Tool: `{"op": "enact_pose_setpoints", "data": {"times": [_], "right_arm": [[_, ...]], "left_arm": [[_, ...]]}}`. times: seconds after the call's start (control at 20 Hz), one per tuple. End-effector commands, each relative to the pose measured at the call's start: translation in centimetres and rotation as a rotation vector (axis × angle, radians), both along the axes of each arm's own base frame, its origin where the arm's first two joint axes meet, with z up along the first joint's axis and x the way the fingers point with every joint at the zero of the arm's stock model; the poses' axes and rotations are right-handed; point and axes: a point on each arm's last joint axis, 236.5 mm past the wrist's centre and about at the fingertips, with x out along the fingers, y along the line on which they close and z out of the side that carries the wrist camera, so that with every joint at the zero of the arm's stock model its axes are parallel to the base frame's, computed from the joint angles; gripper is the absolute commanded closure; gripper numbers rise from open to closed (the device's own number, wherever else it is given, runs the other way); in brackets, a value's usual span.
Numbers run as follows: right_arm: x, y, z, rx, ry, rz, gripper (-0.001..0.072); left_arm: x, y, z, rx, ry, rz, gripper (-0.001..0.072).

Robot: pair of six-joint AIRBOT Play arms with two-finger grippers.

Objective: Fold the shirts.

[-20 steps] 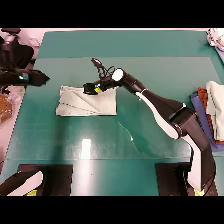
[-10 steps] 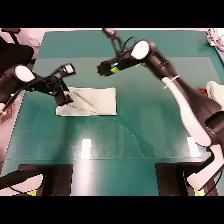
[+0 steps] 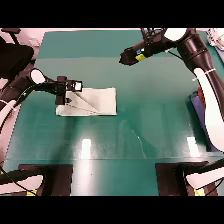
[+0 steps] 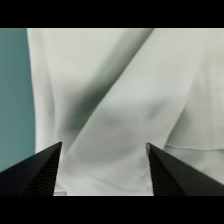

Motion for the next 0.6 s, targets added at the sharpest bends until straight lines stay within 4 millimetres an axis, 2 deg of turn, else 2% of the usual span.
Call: {"op": "enact_pose_setpoints", "data": {"times": [0.0, 0.15, 0.3, 0.35, 0.4, 0.45, 0.5, 0.55], "right_arm": [[-0.6, -0.6, -1.7, -0.04, 0.024, 0.029, 0.0699], [-1.2, -0.7, -4.1, -0.052, 0.083, 0.029, 0.0699], [-1.7, -0.8, -5.4, -0.062, 0.112, 0.03, 0.0698], [-1.6, -0.8, -5.4, -0.062, 0.112, 0.03, 0.0699], [-1.6, -0.8, -5.3, -0.06, 0.108, 0.028, 0.0698], [-1.5, -0.8, -5.3, -0.06, 0.107, 0.028, 0.0699], [-1.6, -0.8, -5.3, -0.06, 0.108, 0.028, 0.0699], [-1.6, -0.8, -5.3, -0.06, 0.108, 0.028, 0.0699]], "left_arm": [[0.8, 0.2, -0.5, 0.028, -0.031, -0.036, 0.0105], [0.3, 0.2, -2.5, 0.034, 0.029, -0.041, 0.0105], [0.4, 0.2, -3.1, 0.036, 0.038, -0.039, 0.0107], [0.4, 0.2, -3.0, 0.036, 0.037, -0.039, 0.0229], [0.4, 0.2, -3.0, 0.036, 0.036, -0.04, 0.0426], [0.5, 0.2, -2.7, 0.035, 0.031, -0.04, 0.0559], [0.7, 0.1, -2.3, 0.033, 0.022, -0.04, 0.066], [1.0, 0.1, -1.8, 0.031, 0.009, -0.04, 0.0683]]}}
